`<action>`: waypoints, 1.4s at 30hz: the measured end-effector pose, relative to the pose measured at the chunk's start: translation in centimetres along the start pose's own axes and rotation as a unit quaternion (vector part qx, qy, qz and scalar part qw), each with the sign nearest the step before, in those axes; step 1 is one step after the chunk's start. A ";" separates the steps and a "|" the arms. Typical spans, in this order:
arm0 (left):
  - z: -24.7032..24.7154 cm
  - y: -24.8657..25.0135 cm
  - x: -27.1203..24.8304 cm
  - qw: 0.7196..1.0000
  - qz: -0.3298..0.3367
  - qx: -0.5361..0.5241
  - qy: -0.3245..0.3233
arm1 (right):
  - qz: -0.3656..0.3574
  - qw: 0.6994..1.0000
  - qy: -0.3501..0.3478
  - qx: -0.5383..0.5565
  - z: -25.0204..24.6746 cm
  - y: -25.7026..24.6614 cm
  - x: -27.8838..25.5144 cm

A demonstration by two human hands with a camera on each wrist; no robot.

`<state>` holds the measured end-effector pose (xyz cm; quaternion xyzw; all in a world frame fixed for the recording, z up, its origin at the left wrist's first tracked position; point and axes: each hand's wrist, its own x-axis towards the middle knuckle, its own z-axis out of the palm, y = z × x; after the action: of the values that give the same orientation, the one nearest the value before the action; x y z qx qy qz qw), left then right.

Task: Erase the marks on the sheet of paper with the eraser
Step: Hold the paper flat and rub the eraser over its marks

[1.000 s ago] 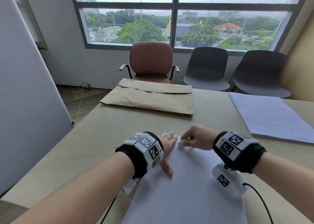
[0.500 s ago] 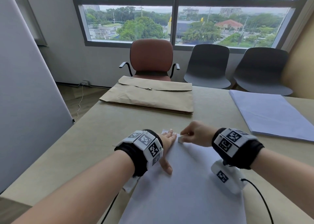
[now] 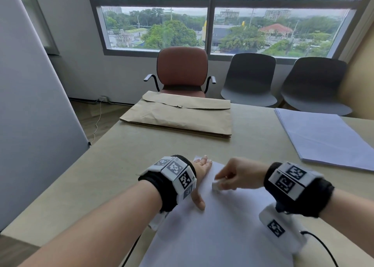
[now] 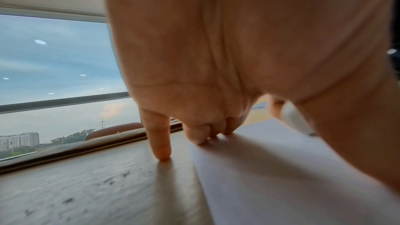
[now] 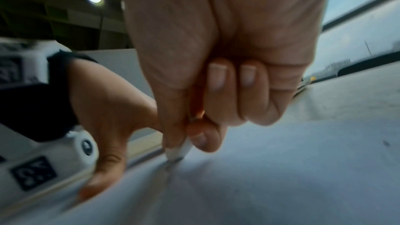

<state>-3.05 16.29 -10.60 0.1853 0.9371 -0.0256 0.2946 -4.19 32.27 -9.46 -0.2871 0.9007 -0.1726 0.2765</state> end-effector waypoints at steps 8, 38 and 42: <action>-0.2 0.3 0.0 1.000 -0.004 0.004 0.001 | 0.024 0.994 0.107 -0.012 -1.2 1.1 1.5; -0.2 0.6 0.3 0.998 -0.018 0.061 0.002 | 0.020 0.999 -0.014 -0.041 -1.4 0.8 0.0; -0.1 0.5 0.4 0.998 -0.019 0.057 0.006 | 0.037 0.991 0.115 -0.053 -1.9 1.5 2.0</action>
<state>-3.23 16.95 -10.67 0.1843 0.9391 -0.0833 0.2777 -7.35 32.48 -9.48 -0.2456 0.9446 -0.1462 0.1615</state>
